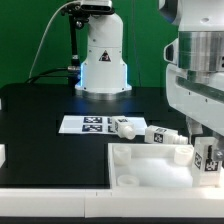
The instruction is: Assemble one leg
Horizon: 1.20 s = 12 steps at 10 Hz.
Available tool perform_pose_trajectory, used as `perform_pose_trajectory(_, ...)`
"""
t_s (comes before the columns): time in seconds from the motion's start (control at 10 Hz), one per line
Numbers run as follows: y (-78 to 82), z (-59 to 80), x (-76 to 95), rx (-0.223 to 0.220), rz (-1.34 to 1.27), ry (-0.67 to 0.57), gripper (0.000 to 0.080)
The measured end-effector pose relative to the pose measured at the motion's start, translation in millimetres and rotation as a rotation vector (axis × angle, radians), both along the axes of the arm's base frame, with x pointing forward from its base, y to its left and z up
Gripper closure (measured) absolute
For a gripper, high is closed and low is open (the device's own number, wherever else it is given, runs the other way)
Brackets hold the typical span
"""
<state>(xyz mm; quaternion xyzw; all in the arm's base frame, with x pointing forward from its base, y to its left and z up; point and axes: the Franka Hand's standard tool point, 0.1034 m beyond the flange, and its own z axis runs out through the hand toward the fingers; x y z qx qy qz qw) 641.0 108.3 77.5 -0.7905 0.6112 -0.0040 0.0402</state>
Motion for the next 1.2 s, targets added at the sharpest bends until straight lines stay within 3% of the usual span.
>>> perform_pose_trajectory(0.1, 3.9, -0.6, -2.3, -0.003, 0.114, 0.006, 0.0262)
perform_pose_trajectory(0.2, 5.8, -0.9, -2.6, -0.012, 0.31, -0.006, 0.0184)
perform_pose_trajectory(0.5, 15.3, -2.7, -9.2, -0.029, 0.599, -0.034, 0.0152)
perform_pose_trajectory(0.8, 12.5, -2.8, -8.9, -0.044, 0.823, -0.046, 0.0151)
perform_pose_trajectory(1.0, 5.4, 4.5, -0.8, -0.097, 1.185, -0.048, 0.0151)
perform_pose_trajectory(1.2, -1.1, 2.3, 0.7, -0.111, 1.423, -0.052, 0.0151)
